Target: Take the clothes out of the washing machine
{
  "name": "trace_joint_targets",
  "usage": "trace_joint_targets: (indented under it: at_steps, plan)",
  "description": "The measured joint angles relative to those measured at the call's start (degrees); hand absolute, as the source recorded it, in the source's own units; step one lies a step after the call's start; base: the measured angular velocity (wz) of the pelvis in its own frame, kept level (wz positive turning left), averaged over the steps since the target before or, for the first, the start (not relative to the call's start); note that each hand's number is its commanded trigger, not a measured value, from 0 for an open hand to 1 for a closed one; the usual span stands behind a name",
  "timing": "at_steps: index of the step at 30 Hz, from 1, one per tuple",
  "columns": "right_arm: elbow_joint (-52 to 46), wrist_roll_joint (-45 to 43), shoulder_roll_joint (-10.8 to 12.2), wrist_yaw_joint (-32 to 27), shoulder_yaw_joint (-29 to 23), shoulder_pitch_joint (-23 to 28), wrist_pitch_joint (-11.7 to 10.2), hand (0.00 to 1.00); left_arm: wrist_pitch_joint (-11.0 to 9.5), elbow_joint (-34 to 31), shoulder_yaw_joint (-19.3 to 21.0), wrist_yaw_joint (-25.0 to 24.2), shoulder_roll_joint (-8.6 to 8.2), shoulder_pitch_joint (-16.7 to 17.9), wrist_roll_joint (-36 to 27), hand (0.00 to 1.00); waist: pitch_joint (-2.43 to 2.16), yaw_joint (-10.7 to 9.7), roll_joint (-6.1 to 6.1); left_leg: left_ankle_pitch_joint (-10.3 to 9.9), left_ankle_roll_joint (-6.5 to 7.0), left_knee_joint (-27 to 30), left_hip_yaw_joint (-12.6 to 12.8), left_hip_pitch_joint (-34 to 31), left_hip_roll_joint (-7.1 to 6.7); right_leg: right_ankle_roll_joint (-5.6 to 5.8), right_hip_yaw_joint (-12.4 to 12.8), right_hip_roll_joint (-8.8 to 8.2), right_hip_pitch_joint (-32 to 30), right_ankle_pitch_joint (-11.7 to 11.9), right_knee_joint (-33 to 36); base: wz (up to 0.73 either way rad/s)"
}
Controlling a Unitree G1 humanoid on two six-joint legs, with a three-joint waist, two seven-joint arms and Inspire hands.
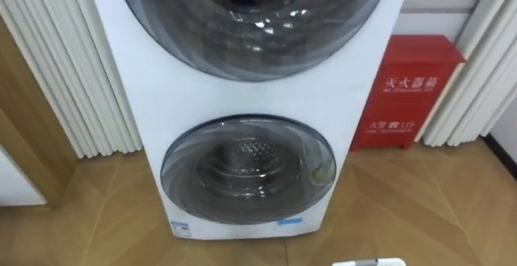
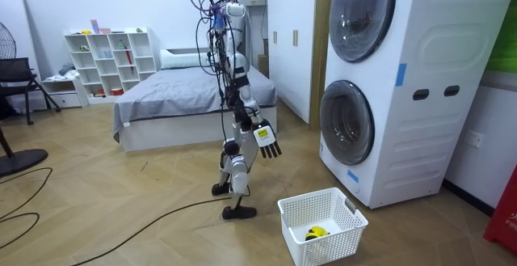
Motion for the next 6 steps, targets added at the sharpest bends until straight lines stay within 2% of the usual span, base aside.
trace_joint_targets:
  at_steps: [1, 6]
  plan:
    - [0.24, 0.39, 0.0, 0.12, -0.13, 0.01, 0.17, 0.0, 1.31, 1.06, 1.3, -1.0, -0.68, 0.07, 0.0, 0.0, 0.02, 0.2, 0.01, -0.01, -0.01, -0.02, -0.06, -0.01, -0.03, 0.0, 0.17, -0.04, 0.08, 0.0, 0.0, 0.09]
    - [3.02, 1.54, 0.44, 0.56, -0.01, -1.13, 0.31, 0.0, 4.33, 1.86, 2.4, -2.51, -3.07, -1.14, -0.01, 0.0, 0.06, 0.27, 0.02, -0.01, -0.01, 0.07, 0.06, -0.35, -0.16, 0.08, -1.11, -0.38, 0.17, -0.05, 0.0, 0.12]
